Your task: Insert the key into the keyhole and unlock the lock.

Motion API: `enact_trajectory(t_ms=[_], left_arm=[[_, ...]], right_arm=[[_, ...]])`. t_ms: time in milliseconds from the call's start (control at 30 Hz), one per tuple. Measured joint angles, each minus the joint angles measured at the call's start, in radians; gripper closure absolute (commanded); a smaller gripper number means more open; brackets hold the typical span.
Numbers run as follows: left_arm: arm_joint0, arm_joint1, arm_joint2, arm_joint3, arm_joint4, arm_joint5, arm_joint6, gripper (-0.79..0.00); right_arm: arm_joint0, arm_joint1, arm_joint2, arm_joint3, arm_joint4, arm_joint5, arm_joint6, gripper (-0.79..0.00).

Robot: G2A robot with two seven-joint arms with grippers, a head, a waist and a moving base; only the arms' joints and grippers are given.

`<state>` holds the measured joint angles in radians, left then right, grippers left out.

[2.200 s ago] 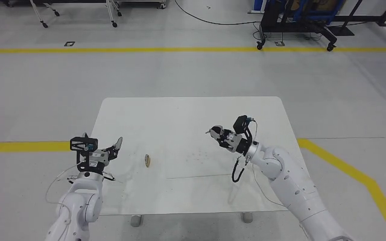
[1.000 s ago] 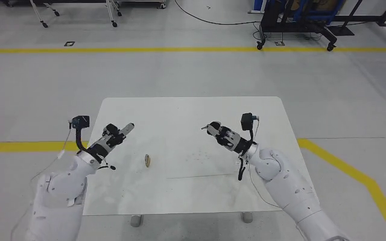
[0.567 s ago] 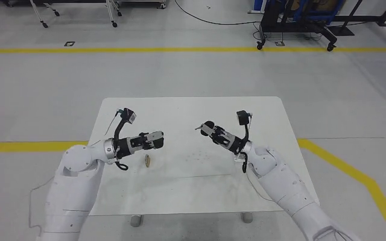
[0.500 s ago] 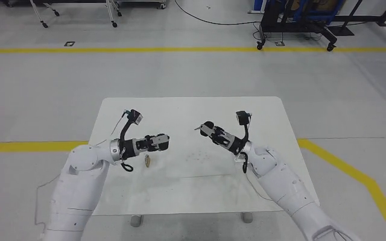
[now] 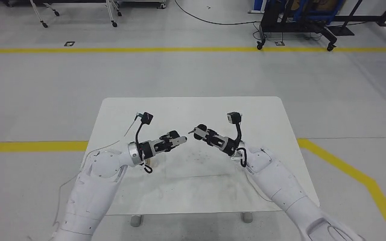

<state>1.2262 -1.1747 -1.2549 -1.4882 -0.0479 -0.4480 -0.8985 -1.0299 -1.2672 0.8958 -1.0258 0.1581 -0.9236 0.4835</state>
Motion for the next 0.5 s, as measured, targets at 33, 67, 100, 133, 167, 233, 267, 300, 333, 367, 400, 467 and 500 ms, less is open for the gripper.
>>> enact_trajectory(t_ms=[33,67,100,133,167,233,267,300,333,367,400,467,500], left_arm=[[-0.002,0.000,0.004,0.002,0.001,0.001,0.004,-0.372],[-0.003,0.000,0.007,0.003,0.002,0.001,0.007,-0.366],[-0.004,0.000,0.010,0.004,0.004,0.001,0.010,-0.363],[-0.005,0.000,0.013,0.006,0.007,0.000,0.014,-0.354],[-0.005,0.000,0.016,0.007,0.010,0.000,0.016,-0.348],[-0.004,0.001,0.022,0.008,0.018,-0.004,0.020,-0.342],[-0.003,0.002,0.024,0.008,0.022,-0.006,0.022,-0.339],[-0.002,0.002,0.025,0.007,0.024,-0.008,0.023,-0.336],[0.000,0.003,0.027,0.007,0.027,-0.010,0.024,-0.326],[0.001,0.003,0.029,0.007,0.029,-0.010,0.025,-0.308],[0.001,0.004,0.030,0.007,0.031,-0.011,0.026,-0.283],[0.003,0.005,0.034,0.006,0.034,-0.011,0.027,-0.228],[0.003,0.005,0.035,0.006,0.034,-0.011,0.028,-0.209]], right_arm=[[0.005,-0.002,-0.005,0.007,0.014,-0.002,0.014,0.000],[0.007,-0.003,-0.008,0.011,0.024,-0.004,0.024,0.000],[0.010,-0.004,-0.011,0.015,0.035,-0.006,0.034,0.000],[0.014,-0.005,-0.014,0.020,0.045,-0.007,0.049,0.000],[0.016,-0.006,-0.017,0.023,0.049,-0.007,0.060,0.000],[0.021,-0.008,-0.023,0.028,0.059,-0.004,0.083,0.000],[0.023,-0.008,-0.023,0.030,0.063,-0.004,0.089,0.000],[0.024,-0.009,-0.024,0.031,0.067,-0.003,0.093,0.000],[0.025,-0.010,-0.024,0.033,0.072,-0.003,0.097,0.000],[0.026,-0.010,-0.025,0.033,0.076,-0.004,0.101,0.000],[0.026,-0.011,-0.025,0.034,0.079,-0.004,0.105,0.000],[0.028,-0.012,-0.026,0.037,0.087,-0.004,0.113,0.000],[0.028,-0.012,-0.027,0.038,0.089,-0.004,0.116,0.000]])
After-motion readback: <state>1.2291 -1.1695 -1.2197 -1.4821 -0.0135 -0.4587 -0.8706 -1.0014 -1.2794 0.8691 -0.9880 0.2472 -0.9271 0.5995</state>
